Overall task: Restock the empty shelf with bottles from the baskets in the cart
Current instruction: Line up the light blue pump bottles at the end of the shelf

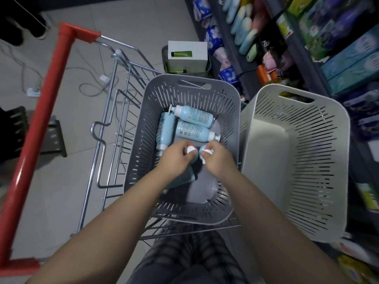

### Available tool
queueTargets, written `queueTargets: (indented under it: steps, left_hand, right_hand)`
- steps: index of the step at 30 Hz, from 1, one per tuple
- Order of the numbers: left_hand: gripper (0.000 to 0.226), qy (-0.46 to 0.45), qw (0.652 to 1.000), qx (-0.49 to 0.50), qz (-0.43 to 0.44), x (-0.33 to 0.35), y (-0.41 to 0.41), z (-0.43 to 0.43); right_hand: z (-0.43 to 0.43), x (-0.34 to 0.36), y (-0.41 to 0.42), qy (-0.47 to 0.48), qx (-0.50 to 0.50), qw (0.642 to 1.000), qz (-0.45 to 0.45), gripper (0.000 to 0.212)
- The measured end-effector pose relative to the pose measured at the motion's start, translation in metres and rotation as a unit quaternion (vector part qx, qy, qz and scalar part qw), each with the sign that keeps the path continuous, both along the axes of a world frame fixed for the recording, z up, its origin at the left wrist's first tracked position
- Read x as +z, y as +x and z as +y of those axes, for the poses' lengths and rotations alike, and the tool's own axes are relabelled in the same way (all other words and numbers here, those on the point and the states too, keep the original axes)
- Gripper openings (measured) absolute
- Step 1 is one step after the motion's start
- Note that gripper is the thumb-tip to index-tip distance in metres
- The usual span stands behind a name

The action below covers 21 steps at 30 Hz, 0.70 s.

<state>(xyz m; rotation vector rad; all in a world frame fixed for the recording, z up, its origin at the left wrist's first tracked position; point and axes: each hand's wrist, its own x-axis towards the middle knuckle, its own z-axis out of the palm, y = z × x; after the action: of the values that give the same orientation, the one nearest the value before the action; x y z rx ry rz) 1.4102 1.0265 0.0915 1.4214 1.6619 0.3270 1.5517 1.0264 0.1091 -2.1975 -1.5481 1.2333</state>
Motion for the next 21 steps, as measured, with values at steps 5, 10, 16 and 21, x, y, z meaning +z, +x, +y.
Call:
queueTargets:
  steps: [5, 10, 16, 21]
  left_hand:
    - [0.008, -0.071, 0.995, 0.022, -0.064, 0.01, -0.004, 0.007]
    - [0.007, -0.135, 0.962, 0.077, -0.225, 0.053, -0.014, 0.01]
    - [0.016, -0.099, 0.969, -0.046, -0.22, 0.122, -0.027, 0.031]
    - [0.006, -0.064, 0.959, -0.133, -0.241, 0.184, -0.008, 0.039]
  right_hand:
    - [0.0, 0.008, -0.001, -0.029, -0.052, 0.996, 0.059, 0.011]
    - [-0.003, 0.039, 0.003, -0.024, -0.137, 0.969, 0.203, 0.006]
    - [-0.011, 0.105, 0.031, 0.014, -0.073, 0.964, 0.255, 0.013]
    - [-0.019, 0.169, 0.059, 0.068, -0.069, 0.946, 0.308, 0.013]
